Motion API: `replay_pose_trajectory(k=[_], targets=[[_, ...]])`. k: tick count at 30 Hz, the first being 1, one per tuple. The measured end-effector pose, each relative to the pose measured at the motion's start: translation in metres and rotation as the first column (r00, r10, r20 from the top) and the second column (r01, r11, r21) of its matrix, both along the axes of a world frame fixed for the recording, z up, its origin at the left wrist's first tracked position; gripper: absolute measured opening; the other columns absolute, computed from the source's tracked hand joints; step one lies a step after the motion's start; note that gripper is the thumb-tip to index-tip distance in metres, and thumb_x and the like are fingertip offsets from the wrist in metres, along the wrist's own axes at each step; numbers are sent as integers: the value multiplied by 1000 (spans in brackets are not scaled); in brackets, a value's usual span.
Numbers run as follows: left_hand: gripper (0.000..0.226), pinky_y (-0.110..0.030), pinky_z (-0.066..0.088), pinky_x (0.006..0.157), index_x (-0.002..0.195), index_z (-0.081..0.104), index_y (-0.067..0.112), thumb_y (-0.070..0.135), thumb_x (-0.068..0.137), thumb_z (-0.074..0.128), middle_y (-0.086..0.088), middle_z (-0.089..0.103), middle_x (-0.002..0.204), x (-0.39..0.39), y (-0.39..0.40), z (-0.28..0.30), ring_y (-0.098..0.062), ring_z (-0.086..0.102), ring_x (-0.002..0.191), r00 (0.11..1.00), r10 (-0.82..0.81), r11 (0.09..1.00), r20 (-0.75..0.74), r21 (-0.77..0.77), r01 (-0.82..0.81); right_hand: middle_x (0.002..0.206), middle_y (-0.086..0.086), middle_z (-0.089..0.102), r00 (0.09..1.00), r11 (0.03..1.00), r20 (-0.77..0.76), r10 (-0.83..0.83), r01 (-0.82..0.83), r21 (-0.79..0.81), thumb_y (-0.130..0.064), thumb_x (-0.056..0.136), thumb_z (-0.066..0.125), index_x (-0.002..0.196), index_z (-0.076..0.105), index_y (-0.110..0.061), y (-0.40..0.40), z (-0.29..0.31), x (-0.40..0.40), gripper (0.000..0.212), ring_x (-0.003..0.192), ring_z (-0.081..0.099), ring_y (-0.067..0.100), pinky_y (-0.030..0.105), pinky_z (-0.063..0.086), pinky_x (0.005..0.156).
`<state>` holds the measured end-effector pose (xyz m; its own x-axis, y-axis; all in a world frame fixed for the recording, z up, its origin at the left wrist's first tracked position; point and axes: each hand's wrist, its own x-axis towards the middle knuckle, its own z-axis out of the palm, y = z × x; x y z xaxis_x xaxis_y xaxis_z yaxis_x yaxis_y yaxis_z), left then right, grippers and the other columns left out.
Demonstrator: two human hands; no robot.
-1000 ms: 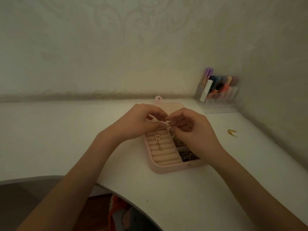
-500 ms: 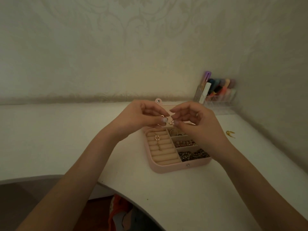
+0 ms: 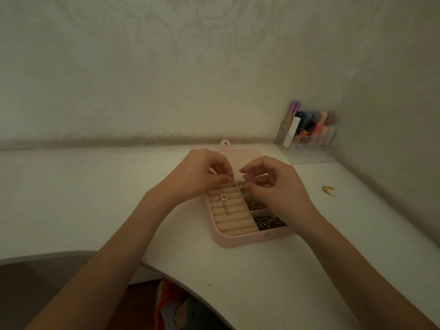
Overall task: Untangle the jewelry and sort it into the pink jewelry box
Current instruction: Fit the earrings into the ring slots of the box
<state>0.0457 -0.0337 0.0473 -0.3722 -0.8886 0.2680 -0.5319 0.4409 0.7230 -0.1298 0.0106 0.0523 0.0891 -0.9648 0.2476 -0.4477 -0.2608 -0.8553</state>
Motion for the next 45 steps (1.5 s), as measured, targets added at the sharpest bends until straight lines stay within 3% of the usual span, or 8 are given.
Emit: replay_pose_trajectory(k=[6,11,21,25,28,35,39,45], targets=[[9,-8,41,60,73,72,15,7,73,76,13,61,65,2,-8,-4,6,54,59,991,-12,998,133,-52,19,86,4,69,1000,998,5,17,-17,68,2,77,71,84,66,-26,-1,-8,3,30,80,67,20,32,57,76],[11,-13,43,61,73,71,18,9,74,76,5,63,69,2,-13,-2,-1,54,63,974,-43,997,223,-56,57,86,4,69,1000,996,14,24,-25,85,2,77,71,84,66,-25,0,-8,3,29,79,67,19,26,56,74],[18,-11,36,51,65,68,29,16,72,79,20,56,50,-7,-28,21,6,49,49,921,-126,965,368,260,28,87,3,70,995,990,93,47,-58,125,5,75,72,85,68,-21,5,-7,6,28,81,66,15,24,57,75],[8,-16,39,55,72,72,19,14,72,77,10,56,55,-12,-36,23,-3,48,55,921,-126,930,370,368,-21,89,2,70,995,990,89,43,-55,133,4,74,73,85,68,-21,6,-8,7,29,81,67,15,28,57,78],[15,-22,40,59,83,74,10,19,72,79,5,56,59,-15,-38,25,-9,49,59,901,-123,925,415,377,-48,90,0,69,998,990,67,21,-30,136,4,74,72,86,67,-21,7,-8,6,29,78,67,12,29,58,76],[11,-19,37,51,81,73,10,16,74,76,4,52,49,-24,-41,33,-10,46,47,845,-156,910,511,408,-79,86,-7,68,1000,994,-6,-8,8,113,-5,76,74,90,65,-27,11,-10,7,27,81,66,10,24,56,72],[9,-18,39,45,83,72,7,9,74,74,6,51,40,-30,-44,38,-9,44,38,832,-156,895,532,433,-110,88,-17,64,999,992,-22,23,-20,123,-5,78,72,91,63,-28,14,-9,9,28,80,64,2,11,49,66],[19,-27,45,61,91,72,2,3,72,75,-2,57,56,-33,-50,40,-13,50,48,833,-186,867,521,485,-110,86,-19,63,999,994,-26,31,-28,105,-5,76,74,89,62,-28,16,-6,9,29,75,63,-1,7,47,63]])
